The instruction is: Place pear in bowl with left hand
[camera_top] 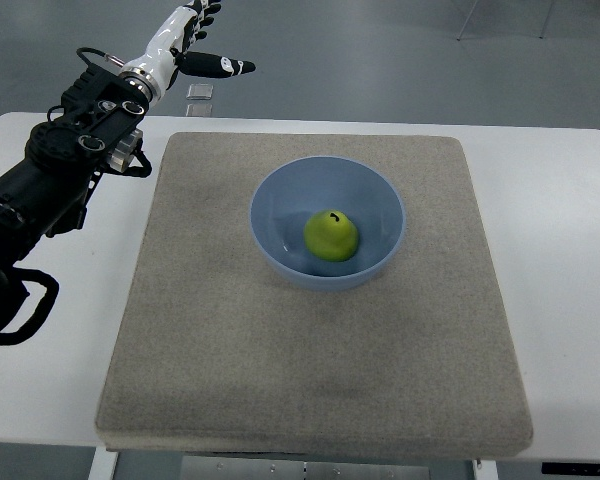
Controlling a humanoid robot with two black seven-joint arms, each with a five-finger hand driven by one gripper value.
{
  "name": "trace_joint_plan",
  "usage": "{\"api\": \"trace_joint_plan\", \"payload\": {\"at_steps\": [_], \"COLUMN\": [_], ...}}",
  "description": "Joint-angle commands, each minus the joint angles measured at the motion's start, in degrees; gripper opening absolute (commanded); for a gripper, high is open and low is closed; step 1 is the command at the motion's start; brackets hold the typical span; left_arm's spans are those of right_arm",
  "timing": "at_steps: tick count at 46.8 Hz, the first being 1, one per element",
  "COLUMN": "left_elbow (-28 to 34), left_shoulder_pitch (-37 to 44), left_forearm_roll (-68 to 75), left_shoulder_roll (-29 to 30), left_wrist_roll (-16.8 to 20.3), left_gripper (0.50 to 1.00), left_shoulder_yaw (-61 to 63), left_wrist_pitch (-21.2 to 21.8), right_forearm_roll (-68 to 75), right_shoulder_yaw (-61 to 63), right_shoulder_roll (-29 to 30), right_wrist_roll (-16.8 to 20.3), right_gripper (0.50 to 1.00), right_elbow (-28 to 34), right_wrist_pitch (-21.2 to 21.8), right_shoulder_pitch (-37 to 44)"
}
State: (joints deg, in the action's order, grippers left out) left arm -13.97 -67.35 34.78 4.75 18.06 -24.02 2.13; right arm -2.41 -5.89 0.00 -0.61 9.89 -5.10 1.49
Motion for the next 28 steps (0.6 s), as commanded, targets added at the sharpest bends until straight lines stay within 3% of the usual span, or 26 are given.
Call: {"api": "trace_joint_plan", "payload": {"at_steps": [1,11,18,28], "left_elbow": [0.0,0.1,0.0,-0.7], "left_shoulder_pitch": [0.6,0.9,1.0,1.6], "left_forearm_roll": [-3.9,-15.4,-21.1,-37.3], "left_shoulder_roll": [-0.4,-1.1,-1.4,-1.5], "left_wrist_roll": [-0.1,-0.6,-5.3,-5.4], "left_gripper": [0.990,0.990,0.990,0.988], "left_shoulder_yaw": [0.0,-0.1,-0.7,-0.6], "left_wrist_pitch": [0.5,1.9,3.1,2.4], "right_forearm_roll": [0.0,0.0,0.0,0.0], "right_shoulder_yaw": [0.0,0.0,0.0,0.0], "right_shoulder_roll": [0.0,0.0,0.0,0.0], "right_wrist_roll": [0.0,0.0,0.0,0.0], "right_gripper": [0.924,0.924,0.924,0.924], "right_elbow": [0.0,0.0,0.0,0.0], "right_wrist_pitch": [0.0,0.0,0.0,0.0], "right_shoulder_pitch": [0.0,0.0,0.0,0.0]}}
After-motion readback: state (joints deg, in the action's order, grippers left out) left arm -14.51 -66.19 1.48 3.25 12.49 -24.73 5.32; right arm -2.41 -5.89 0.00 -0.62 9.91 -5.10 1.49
